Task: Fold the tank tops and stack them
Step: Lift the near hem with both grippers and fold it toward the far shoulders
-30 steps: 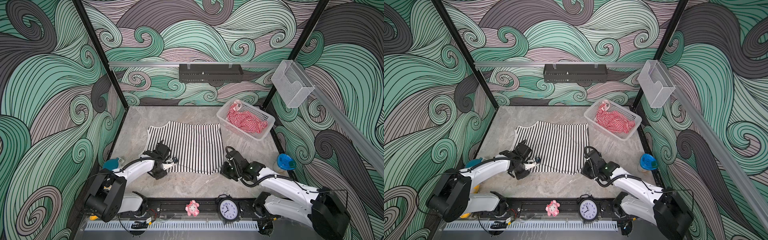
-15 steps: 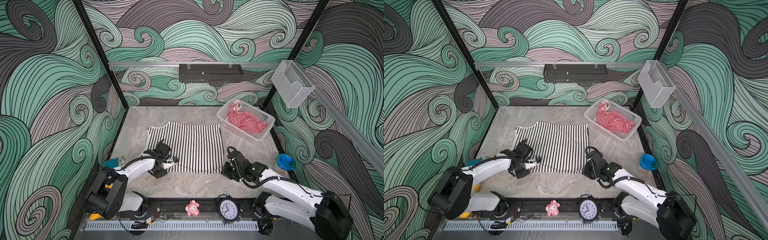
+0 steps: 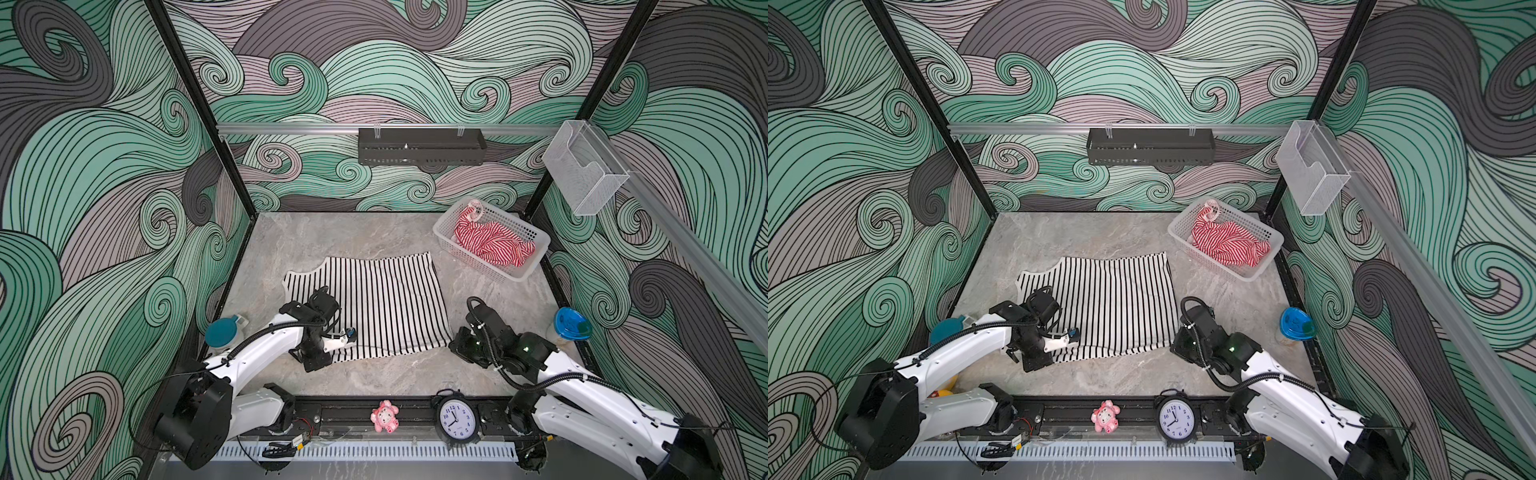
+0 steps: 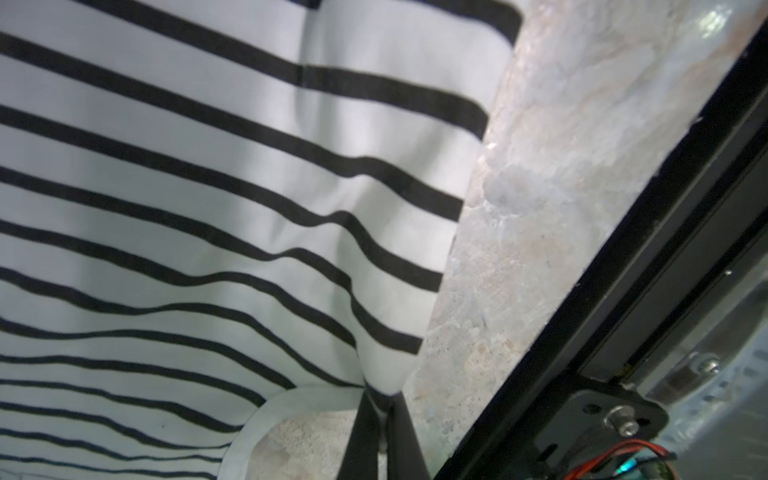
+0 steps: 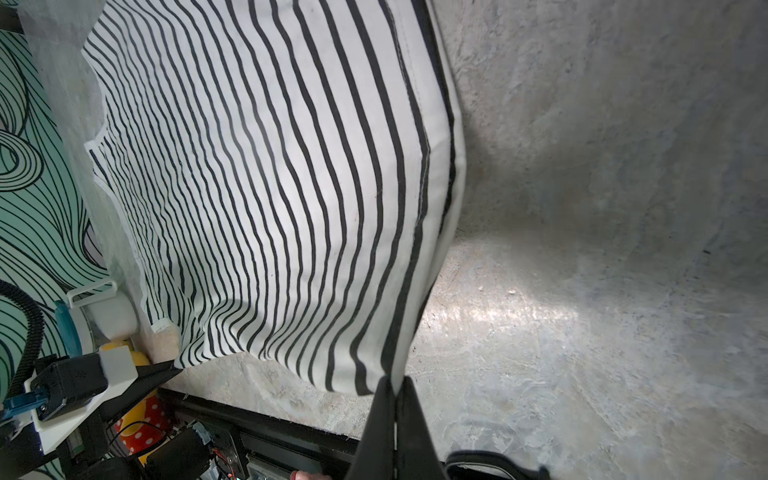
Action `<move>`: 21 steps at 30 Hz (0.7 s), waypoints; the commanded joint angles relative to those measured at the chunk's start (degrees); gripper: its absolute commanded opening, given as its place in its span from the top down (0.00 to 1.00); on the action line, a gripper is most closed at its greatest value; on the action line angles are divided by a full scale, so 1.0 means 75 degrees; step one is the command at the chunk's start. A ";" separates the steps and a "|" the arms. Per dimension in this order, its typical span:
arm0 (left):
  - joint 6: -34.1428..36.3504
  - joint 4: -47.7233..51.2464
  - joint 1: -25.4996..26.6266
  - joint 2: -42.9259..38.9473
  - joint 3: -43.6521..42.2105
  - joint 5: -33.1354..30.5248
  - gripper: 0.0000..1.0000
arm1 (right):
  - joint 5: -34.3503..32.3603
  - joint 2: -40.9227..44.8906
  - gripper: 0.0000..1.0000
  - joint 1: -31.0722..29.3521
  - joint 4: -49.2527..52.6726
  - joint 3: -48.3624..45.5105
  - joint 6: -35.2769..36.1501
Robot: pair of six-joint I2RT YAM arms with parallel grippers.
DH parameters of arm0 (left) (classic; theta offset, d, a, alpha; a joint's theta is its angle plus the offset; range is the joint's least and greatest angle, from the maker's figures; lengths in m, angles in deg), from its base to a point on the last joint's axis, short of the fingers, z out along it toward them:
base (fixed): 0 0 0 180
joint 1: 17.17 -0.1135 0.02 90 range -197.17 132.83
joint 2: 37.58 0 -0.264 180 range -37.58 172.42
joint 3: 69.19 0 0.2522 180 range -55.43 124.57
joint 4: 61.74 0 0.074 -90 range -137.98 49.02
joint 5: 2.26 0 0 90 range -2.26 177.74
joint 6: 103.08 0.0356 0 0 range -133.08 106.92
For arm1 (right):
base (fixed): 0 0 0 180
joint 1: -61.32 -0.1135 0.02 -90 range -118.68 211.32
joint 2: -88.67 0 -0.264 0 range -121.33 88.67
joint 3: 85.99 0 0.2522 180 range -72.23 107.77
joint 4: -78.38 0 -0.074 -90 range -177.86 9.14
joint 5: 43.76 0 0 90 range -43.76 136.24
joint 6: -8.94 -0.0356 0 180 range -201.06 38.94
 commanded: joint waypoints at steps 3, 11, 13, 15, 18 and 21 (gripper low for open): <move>-0.0070 -0.0231 0.0018 -0.0079 0.0169 -0.0882 1.00 | -0.0136 -0.0748 1.00 0.0333 -0.0184 0.0782 0.0273; -0.0116 -0.1663 -0.0166 0.0779 0.0912 -0.1593 1.00 | 0.0392 -0.2276 1.00 0.1215 -0.0967 0.1563 0.0926; -0.0092 -0.1951 -0.0204 0.1107 0.1102 -0.1747 1.00 | 0.0486 -0.2601 1.00 0.1428 -0.1100 0.1740 0.1090; 0.0028 -0.2133 -0.0248 0.1449 0.1289 -0.1861 1.00 | 0.0680 -0.2921 1.00 0.1678 -0.1257 0.1899 0.1213; 0.0212 -0.2454 -0.0407 0.1948 0.1471 -0.2066 1.00 | 0.0887 -0.3347 1.00 0.1989 -0.1361 0.2159 0.1391; 0.0259 -0.2750 -0.0656 0.2318 0.1709 -0.2136 1.00 | 0.1070 -0.3774 1.00 0.2261 -0.1411 0.2390 0.1564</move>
